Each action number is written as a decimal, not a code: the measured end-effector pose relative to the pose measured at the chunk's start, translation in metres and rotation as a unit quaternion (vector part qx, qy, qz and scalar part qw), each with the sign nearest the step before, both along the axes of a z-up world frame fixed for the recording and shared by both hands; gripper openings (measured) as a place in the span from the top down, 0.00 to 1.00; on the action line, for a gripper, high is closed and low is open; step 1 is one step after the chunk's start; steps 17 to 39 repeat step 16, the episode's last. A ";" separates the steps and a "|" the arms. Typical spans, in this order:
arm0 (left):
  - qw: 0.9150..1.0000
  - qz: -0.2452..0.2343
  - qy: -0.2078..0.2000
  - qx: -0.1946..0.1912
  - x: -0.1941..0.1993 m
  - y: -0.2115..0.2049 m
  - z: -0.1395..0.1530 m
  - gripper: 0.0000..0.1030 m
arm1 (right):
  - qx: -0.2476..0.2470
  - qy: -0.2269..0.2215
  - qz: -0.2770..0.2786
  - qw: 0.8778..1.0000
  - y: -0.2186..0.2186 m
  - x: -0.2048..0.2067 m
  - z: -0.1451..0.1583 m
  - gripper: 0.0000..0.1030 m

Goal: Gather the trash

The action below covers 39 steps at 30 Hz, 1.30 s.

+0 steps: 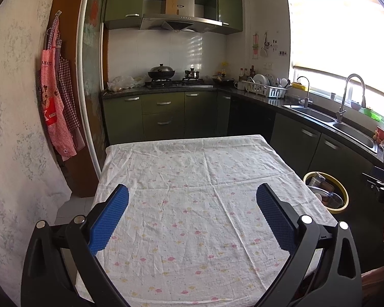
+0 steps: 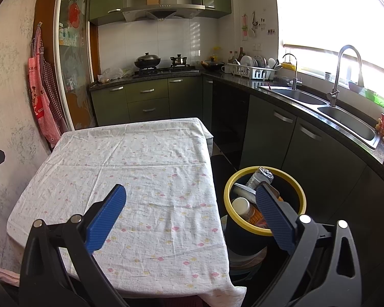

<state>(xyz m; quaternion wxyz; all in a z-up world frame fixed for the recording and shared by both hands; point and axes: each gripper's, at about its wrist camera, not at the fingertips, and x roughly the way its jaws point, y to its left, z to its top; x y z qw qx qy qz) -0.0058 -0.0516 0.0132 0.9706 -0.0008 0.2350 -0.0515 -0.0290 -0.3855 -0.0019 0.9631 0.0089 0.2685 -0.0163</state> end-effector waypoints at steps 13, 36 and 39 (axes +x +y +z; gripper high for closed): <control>0.998 0.007 0.058 0.000 0.050 0.012 -0.023 0.04 | -0.019 0.023 0.009 1.000 0.009 0.028 -0.015 0.06; 0.996 0.012 0.088 0.002 0.095 0.025 -0.039 0.04 | -0.025 0.035 0.029 0.999 0.018 0.064 -0.016 0.06; 0.996 0.012 0.088 0.002 0.095 0.025 -0.039 0.04 | -0.025 0.035 0.029 0.999 0.018 0.064 -0.016 0.06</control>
